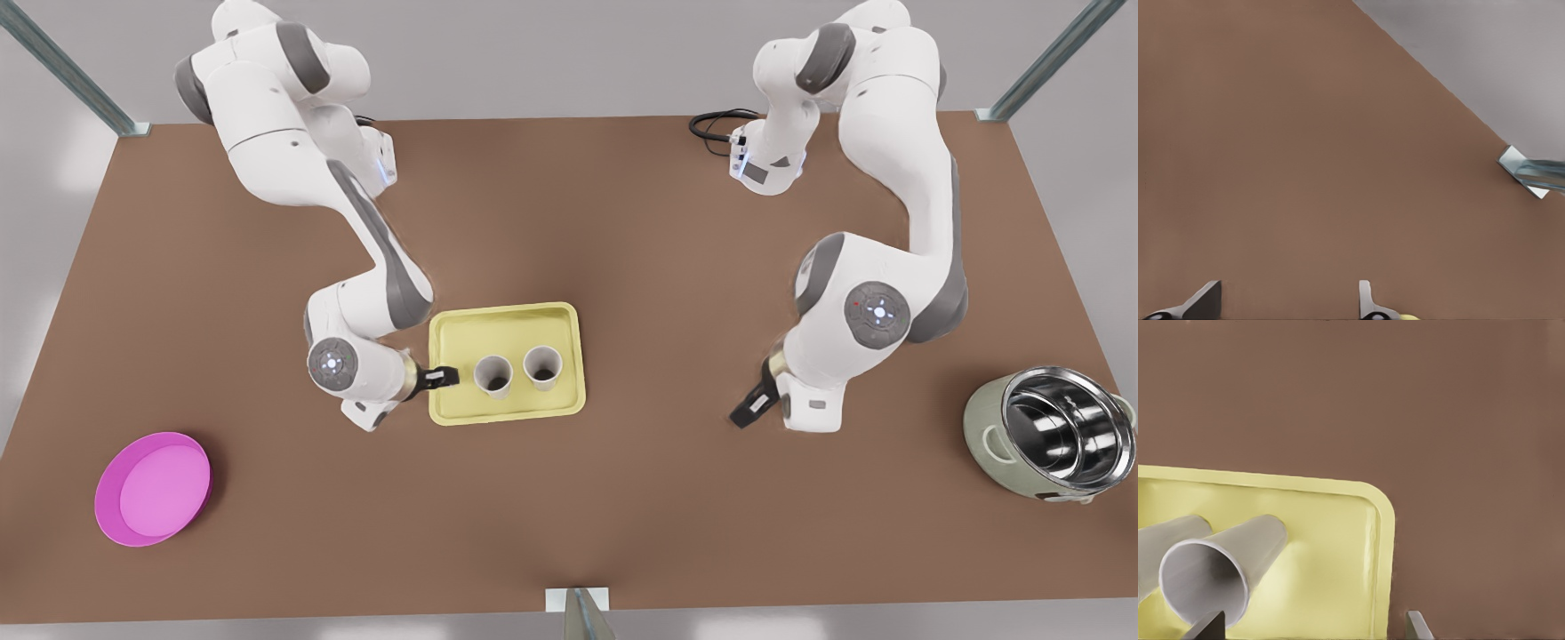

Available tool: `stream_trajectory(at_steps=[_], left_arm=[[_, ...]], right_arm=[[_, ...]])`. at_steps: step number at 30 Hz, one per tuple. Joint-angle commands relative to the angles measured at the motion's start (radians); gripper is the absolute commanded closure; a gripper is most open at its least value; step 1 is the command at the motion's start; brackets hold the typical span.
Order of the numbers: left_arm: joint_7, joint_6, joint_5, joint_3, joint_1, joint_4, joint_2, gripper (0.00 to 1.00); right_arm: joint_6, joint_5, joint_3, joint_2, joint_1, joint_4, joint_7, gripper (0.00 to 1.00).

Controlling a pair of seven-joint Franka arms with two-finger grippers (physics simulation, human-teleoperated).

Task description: Use both arms to respectively pick up the white IKEA cups from the middle-left and middle-right positions, then place the white IKEA cups onto the middle-middle tray, ensuring that the cups remain upright and do not tip over

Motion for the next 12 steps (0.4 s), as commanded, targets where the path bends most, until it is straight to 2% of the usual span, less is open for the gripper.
stream_trajectory(at_steps=[1, 2, 3, 5, 8, 12], left_arm=[[0.979, -0.303, 0.068, 0.021, 0.054, -0.107, -0.122, 0.00], [1.169, -0.196, 0.073, 0.038, 0.057, -0.245, -0.231, 0.00], [1.065, -0.177, 0.055, 0.045, 0.057, -0.256, -0.268, 0.00], [1.002, -0.186, 0.013, 0.068, 0.056, -0.246, -0.300, 0.00], [1.002, -0.204, -0.007, 0.081, 0.056, -0.233, -0.297, 0.00], [1.002, -0.206, -0.017, 0.079, 0.060, -0.233, -0.283, 0.00]], right_arm=[[-0.229, -0.120, -0.010, 0.011, -0.073, 0.047, 0.030, 0.00], [-0.335, -0.130, -0.010, 0.009, -0.139, 0.136, -0.053, 0.00], [-0.390, -0.227, -0.034, -0.020, -0.138, 0.197, -0.074, 0.00], [-0.470, -0.265, -0.066, -0.241, -0.140, 0.173, -0.147, 0.00], [-0.587, -0.245, -0.079, -0.428, -0.140, 0.096, -0.140, 0.00], [-0.596, -0.218, -0.082, -0.472, -0.143, 0.064, -0.144, 0.00]])
